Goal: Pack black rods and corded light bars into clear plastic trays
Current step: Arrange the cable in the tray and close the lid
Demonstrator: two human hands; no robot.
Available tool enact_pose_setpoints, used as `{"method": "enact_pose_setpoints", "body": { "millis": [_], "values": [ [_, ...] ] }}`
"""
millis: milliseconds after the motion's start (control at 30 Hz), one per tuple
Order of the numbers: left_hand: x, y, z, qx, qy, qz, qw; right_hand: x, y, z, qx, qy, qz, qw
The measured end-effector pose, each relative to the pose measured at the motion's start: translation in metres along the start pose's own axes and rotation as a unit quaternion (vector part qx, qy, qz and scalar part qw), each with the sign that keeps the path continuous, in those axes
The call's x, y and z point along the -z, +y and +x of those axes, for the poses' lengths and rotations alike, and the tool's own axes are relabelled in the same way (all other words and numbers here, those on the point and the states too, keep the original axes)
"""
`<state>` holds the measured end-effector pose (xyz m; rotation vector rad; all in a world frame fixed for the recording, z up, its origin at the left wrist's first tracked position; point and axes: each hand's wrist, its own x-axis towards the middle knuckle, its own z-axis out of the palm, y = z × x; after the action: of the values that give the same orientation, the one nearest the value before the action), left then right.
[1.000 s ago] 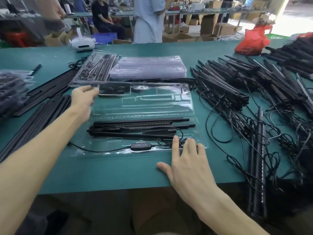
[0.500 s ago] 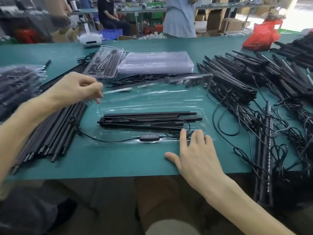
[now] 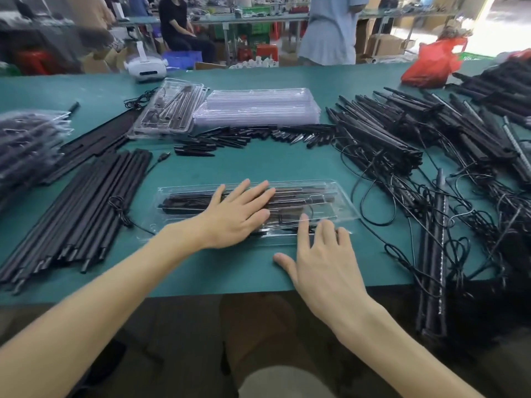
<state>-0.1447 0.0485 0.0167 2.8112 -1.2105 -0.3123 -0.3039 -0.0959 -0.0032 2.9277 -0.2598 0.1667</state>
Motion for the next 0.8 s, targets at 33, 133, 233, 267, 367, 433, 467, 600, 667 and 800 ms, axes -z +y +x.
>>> {"method": "enact_pose_setpoints", "body": {
  "millis": [33,133,233,267,367,433,467,600,667,800],
  "values": [
    [-0.004,-0.001,-0.002,-0.003,0.012,0.009,1.000,-0.001,0.000,-0.002,0.000,0.005,0.006,1.000],
    [-0.009,-0.004,-0.004,-0.007,0.033,0.023,0.999,-0.001,0.006,-0.006,0.008,0.015,0.028,0.999],
    [-0.012,-0.004,-0.004,-0.008,0.043,0.020,0.999,0.000,0.018,-0.010,0.040,0.019,0.054,0.998],
    [-0.012,-0.005,-0.004,-0.008,0.044,0.020,0.999,0.001,0.023,-0.012,0.052,0.021,0.061,0.997],
    [-0.013,-0.006,-0.002,-0.008,0.048,0.020,0.999,0.007,0.035,-0.016,0.063,0.033,0.077,0.994],
    [-0.014,-0.007,-0.002,-0.009,0.054,0.011,0.998,0.009,0.041,-0.019,0.058,0.059,0.098,0.992],
    [-0.015,-0.007,-0.003,-0.011,0.057,0.007,0.998,0.009,0.043,-0.020,0.058,0.067,0.108,0.990],
    [-0.016,-0.007,-0.003,-0.014,0.065,0.001,0.998,0.007,0.049,-0.023,0.067,0.078,0.158,0.982],
    [-0.017,-0.007,-0.003,-0.014,0.071,0.001,0.997,0.007,0.052,-0.024,0.063,0.093,0.189,0.976],
    [-0.017,-0.007,-0.003,-0.012,0.076,0.002,0.997,0.006,0.057,-0.032,0.062,0.118,0.235,0.963]
  ]
}}
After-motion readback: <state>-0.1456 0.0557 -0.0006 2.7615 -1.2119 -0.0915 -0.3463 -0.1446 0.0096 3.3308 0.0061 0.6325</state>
